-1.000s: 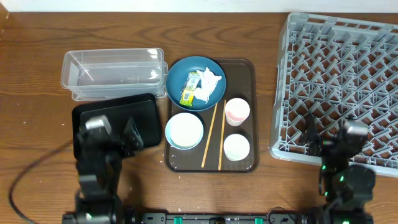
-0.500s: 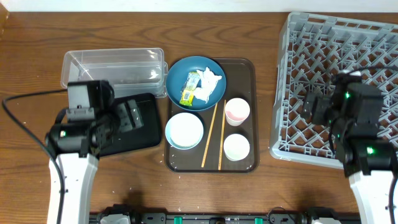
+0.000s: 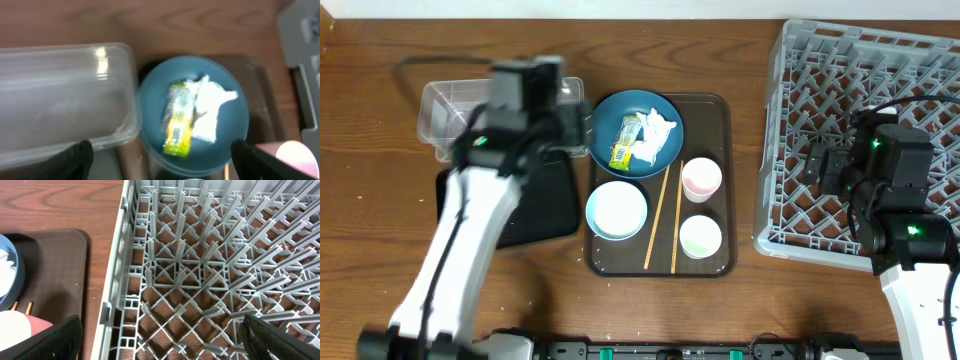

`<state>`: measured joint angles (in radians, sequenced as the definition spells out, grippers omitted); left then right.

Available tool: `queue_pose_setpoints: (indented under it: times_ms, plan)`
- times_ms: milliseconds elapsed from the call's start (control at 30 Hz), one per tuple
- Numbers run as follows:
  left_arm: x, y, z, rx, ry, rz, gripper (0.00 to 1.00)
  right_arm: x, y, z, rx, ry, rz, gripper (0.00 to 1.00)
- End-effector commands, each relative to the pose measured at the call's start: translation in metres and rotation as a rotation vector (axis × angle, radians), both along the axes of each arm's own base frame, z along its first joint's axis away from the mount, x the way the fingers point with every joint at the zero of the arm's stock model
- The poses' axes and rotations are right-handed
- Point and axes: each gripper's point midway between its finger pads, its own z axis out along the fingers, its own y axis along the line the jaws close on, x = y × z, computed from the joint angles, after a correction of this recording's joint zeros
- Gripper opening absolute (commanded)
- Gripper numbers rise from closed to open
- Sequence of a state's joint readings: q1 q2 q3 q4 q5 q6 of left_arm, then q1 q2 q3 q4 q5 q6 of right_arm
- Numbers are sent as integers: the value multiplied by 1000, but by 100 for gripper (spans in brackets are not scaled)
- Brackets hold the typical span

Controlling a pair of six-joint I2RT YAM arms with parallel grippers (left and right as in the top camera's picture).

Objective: Sort waste into correct bins and load items into the dishwasher rack
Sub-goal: 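Reach the left gripper to the blue plate and grasp the white tissue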

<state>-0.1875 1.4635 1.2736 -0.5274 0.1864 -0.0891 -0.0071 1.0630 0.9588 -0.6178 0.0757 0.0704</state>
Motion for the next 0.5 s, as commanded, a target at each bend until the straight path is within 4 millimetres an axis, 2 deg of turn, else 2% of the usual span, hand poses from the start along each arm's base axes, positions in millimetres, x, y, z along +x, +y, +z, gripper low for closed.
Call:
queue_pose_setpoints:
  times_ms: [0, 133, 333, 400, 467]
  plan:
    - [18, -37, -23, 49, -7, -114, 90, 3, 5, 11, -6, -27, 24, 99]
    - [30, -72, -60, 55, 19, -181, 91, 3, 5, 11, -6, -25, 24, 99]
    - [24, -101, -126, 94, 142, -247, 89, 2, 5, 11, -6, -24, 24, 99]
    - [20, -104, -145, 107, 186, -255, 85, 2, 5, 11, -6, -23, 24, 99]
    - [18, -103, -157, 115, 212, -255, 73, 2, 5, 11, -6, -23, 24, 99]
